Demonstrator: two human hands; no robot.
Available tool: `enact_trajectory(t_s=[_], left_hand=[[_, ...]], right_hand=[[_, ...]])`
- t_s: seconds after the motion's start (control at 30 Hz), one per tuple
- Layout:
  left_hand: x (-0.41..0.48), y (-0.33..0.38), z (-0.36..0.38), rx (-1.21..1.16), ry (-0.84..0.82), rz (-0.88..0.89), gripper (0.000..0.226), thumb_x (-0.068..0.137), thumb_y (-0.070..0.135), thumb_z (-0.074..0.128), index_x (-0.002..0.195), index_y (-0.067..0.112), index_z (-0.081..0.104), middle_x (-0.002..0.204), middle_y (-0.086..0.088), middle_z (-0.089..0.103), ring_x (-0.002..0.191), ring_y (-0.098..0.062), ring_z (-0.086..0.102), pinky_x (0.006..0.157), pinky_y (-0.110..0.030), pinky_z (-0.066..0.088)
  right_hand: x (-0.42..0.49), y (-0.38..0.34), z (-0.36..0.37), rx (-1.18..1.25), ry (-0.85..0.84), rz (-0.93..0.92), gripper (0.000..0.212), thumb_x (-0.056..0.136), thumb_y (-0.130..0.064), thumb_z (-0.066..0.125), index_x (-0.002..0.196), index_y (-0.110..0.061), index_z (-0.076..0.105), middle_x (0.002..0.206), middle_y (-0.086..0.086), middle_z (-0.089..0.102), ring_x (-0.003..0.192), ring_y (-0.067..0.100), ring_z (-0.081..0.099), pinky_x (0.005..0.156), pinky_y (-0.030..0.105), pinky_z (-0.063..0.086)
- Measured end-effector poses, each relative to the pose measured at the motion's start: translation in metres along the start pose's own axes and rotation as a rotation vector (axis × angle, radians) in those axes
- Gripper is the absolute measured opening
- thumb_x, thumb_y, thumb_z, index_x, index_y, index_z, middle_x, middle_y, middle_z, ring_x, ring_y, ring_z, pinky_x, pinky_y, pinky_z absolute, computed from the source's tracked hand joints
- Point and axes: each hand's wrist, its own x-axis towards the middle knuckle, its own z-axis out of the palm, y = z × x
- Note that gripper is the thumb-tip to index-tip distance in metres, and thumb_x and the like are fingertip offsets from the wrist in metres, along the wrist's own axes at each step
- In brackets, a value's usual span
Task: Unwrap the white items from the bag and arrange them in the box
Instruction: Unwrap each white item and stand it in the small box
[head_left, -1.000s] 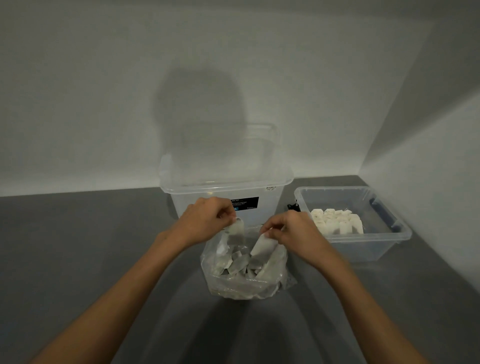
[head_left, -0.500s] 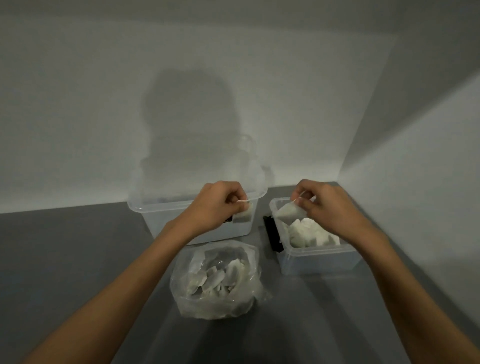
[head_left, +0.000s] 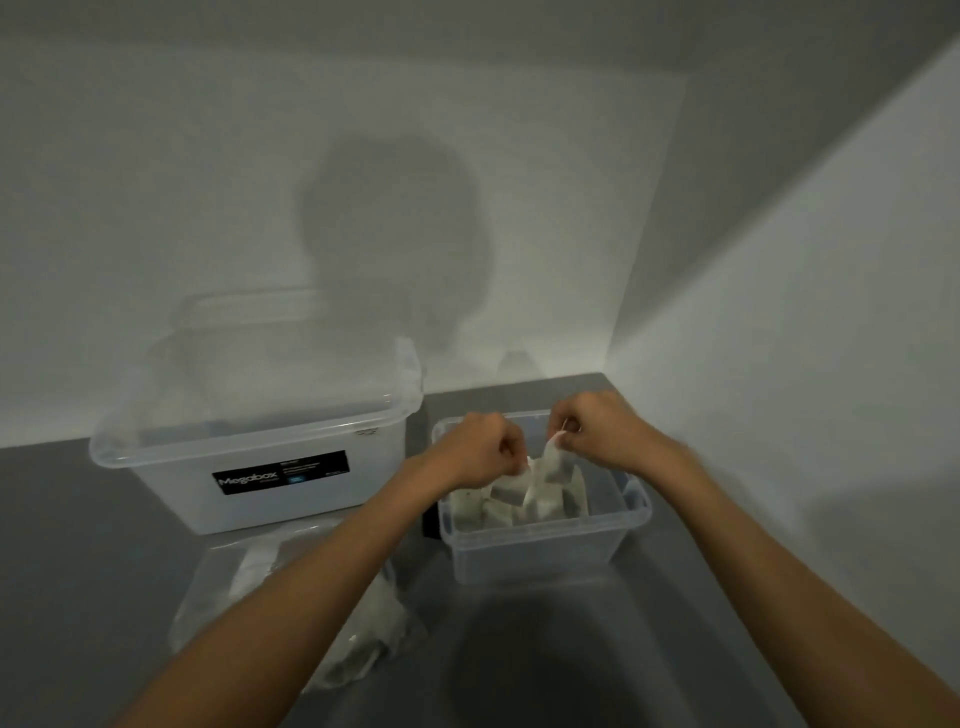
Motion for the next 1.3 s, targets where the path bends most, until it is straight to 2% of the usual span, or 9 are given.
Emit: enact_trajectory(t_s=[0.13,0.33,0.53,0.7,0.8,0.97,1.07,1.13,1.3], left_hand=[[0.028,0.002,0.031,0.043,-0.134,-0.128,0.011,0.088,0.017,0.063,0.096,0.012,0.069,0.099,-0.006,0.069,0.088,-0.021,0.065,0.086,-0.037,0.053],[0.052,-0.002,0.059,0.102,-0.134,-0.228,0.018,0.089,0.012,0.061,0.104,0.006,0.068,0.102,-0.01,0.068,0.081,-0.015,0.056,0.074,-0.024,0.04],[0.065,-0.011,0.079,0.248,-0.051,-0.284,0.016,0.088,0.021,0.063,0.099,0.011,0.067,0.104,-0.006,0.066,0.092,-0.022,0.063,0.078,-0.029,0.046],[0.07,-0.014,0.087,0.328,0.001,-0.282,0.015,0.09,0.018,0.058,0.098,0.008,0.065,0.101,-0.008,0.067,0.089,-0.024,0.064,0.08,-0.033,0.052],[0.069,-0.015,0.089,0.402,0.024,-0.284,0.016,0.091,0.02,0.055,0.099,0.01,0.064,0.103,-0.008,0.065,0.09,-0.025,0.064,0.082,-0.035,0.053],[0.065,-0.017,0.085,0.459,0.009,-0.265,0.019,0.089,0.029,0.059,0.102,0.015,0.063,0.109,-0.007,0.064,0.097,-0.025,0.063,0.086,-0.038,0.052],[0.056,-0.017,0.069,0.405,0.036,-0.228,0.023,0.088,0.031,0.061,0.107,0.018,0.061,0.113,-0.003,0.063,0.102,-0.022,0.06,0.088,-0.036,0.05],[0.046,-0.016,0.051,0.325,0.073,-0.198,0.02,0.088,0.03,0.061,0.105,0.019,0.063,0.11,-0.001,0.065,0.098,-0.019,0.061,0.087,-0.036,0.051],[-0.005,-0.013,-0.011,0.133,0.231,-0.151,0.015,0.087,0.026,0.065,0.1,0.019,0.068,0.095,0.004,0.068,0.081,-0.008,0.061,0.079,-0.026,0.05]], right_hand=[[0.017,0.02,0.029,-0.069,-0.146,0.009,0.018,0.087,-0.003,0.057,0.095,-0.011,0.071,0.103,0.006,0.068,0.099,0.021,0.061,0.082,0.025,0.044],[0.033,0.039,0.058,-0.126,-0.274,0.014,0.025,0.091,0.0,0.048,0.108,-0.001,0.067,0.113,0.016,0.064,0.102,0.031,0.061,0.087,0.035,0.048],[0.043,0.054,0.074,-0.125,-0.23,-0.011,0.02,0.088,0.004,0.049,0.1,0.002,0.065,0.106,0.018,0.064,0.094,0.031,0.062,0.08,0.036,0.052],[0.045,0.054,0.08,-0.16,-0.207,-0.034,0.011,0.088,0.004,0.051,0.085,-0.005,0.058,0.103,0.016,0.062,0.084,0.029,0.06,0.067,0.03,0.042],[0.045,0.054,0.085,-0.173,-0.181,-0.035,0.03,0.087,0.006,0.05,0.065,-0.013,0.041,0.098,0.016,0.06,0.077,0.027,0.057,0.064,0.029,0.04],[0.04,0.051,0.078,-0.19,-0.17,-0.03,0.02,0.088,0.008,0.051,0.077,-0.009,0.05,0.094,0.012,0.048,0.076,0.023,0.05,0.066,0.028,0.04],[0.04,0.044,0.063,-0.199,-0.148,-0.048,0.015,0.088,0.008,0.049,0.086,-0.004,0.056,0.108,0.016,0.055,0.085,0.029,0.059,0.068,0.032,0.044],[0.04,0.035,0.049,-0.197,-0.115,-0.068,0.018,0.089,0.003,0.05,0.102,-0.004,0.06,0.113,0.014,0.057,0.091,0.031,0.062,0.071,0.035,0.049],[0.035,-0.016,0.011,-0.136,-0.008,-0.184,0.013,0.088,-0.015,0.059,0.099,-0.012,0.066,0.105,0.011,0.063,0.09,0.029,0.063,0.076,0.037,0.053]])
